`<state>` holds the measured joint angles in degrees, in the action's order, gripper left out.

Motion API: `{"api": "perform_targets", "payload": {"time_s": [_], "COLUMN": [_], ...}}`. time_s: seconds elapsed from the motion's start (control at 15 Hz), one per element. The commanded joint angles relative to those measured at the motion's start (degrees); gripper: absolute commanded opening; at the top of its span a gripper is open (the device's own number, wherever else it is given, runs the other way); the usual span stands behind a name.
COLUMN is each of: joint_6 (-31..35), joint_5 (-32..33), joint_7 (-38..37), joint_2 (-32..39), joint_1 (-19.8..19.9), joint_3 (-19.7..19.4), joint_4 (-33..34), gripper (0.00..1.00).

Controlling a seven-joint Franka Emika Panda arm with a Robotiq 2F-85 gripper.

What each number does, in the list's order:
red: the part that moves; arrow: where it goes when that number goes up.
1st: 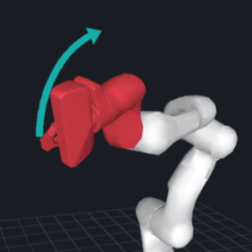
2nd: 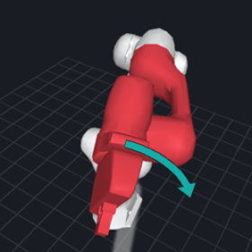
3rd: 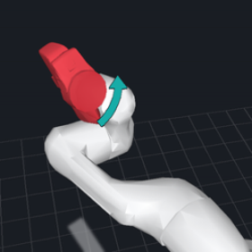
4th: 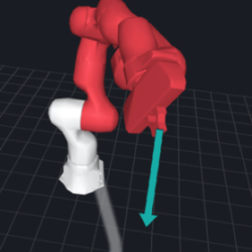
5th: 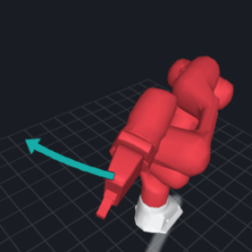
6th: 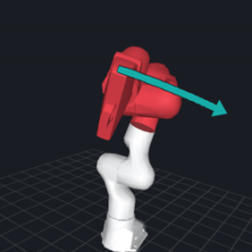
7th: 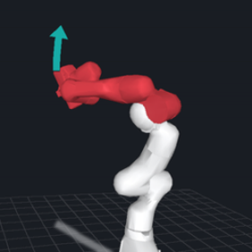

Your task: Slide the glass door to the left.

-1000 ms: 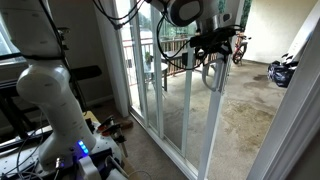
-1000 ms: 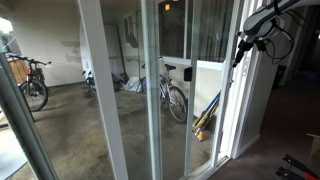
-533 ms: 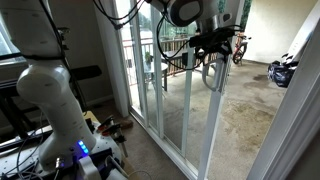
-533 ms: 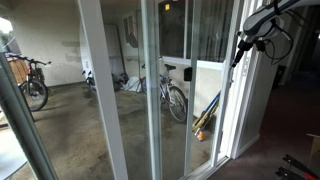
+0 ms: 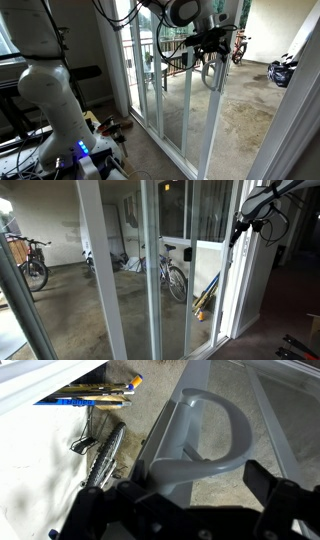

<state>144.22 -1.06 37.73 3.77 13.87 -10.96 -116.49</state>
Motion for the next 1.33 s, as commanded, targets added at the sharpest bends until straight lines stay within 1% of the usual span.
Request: {"api": "perform_targets", "payload": {"time_s": [0.0, 0.27, 0.73, 1.27], "joint_6": [2.6, 2.63, 2.76, 0.07], "joint_5": [1.68, 4.37, 6.05, 11.05], "joint_7": [-2.89, -3.41, -4.83, -10.71], "joint_2": [1.21, 0.38, -0.19, -0.68], "joint_1": [-3.82, -4.35, -5.26, -6.72], "joint_3": [3.4, 4.02, 4.72, 5.63], "joint_4": [-0.04, -1.02, -1.56, -1.08], "gripper": [1.0, 1.0, 1.0, 1.0]}}
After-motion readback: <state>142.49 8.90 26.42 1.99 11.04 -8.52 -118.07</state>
